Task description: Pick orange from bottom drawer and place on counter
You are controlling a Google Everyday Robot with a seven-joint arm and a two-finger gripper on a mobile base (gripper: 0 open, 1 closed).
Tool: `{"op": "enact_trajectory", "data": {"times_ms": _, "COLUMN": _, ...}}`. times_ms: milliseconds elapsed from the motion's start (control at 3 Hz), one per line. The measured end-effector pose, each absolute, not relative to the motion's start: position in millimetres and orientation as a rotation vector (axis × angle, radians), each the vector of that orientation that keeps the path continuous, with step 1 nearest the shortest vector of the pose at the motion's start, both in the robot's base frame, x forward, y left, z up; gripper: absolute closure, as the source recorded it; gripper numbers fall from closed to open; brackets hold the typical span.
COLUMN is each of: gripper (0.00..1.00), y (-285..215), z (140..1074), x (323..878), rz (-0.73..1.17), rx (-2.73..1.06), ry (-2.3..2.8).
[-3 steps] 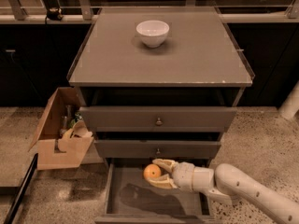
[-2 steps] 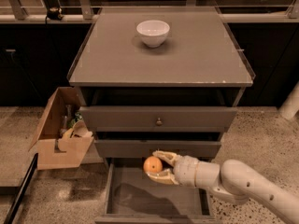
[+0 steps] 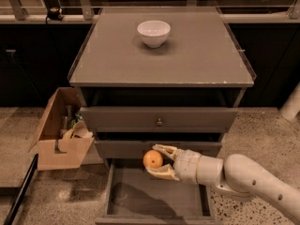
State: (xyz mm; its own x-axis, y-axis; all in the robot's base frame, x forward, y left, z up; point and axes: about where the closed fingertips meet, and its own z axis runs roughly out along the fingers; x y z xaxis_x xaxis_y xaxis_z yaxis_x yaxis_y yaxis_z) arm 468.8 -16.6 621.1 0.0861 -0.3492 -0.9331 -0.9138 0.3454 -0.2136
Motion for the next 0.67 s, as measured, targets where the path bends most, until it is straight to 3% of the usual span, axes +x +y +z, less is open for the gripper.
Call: {"op": "enact_trajectory", "data": {"times_ms": 667, "gripper": 1.0, "y": -18.5, "z": 702.5, "x": 471.8, "rz": 0.475, "rx": -1.201, "ry": 1.435}}
